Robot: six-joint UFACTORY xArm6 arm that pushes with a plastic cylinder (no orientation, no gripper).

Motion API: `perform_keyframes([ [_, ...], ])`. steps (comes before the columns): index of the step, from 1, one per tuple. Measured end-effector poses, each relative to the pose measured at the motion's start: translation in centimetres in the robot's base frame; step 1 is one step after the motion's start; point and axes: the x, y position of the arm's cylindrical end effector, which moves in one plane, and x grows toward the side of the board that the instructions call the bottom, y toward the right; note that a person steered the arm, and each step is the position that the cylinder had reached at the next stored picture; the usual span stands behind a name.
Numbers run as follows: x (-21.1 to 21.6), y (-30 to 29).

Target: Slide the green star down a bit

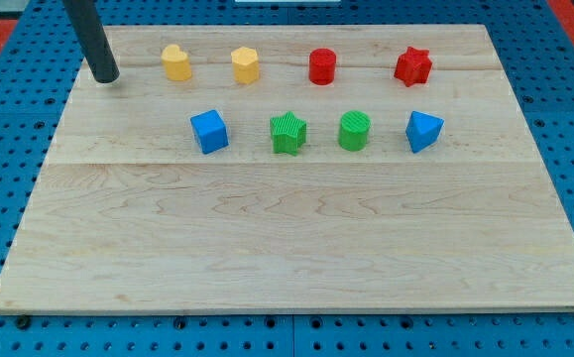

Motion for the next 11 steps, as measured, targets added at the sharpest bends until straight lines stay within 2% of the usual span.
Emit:
perform_keyframes([
  [5,0.3,-0.1],
  [6,1.6,2.1],
  [7,2.7,10.7],
  [9,6.2,25.1],
  [10,13.3,27.6],
  [11,18.7,25.8],
])
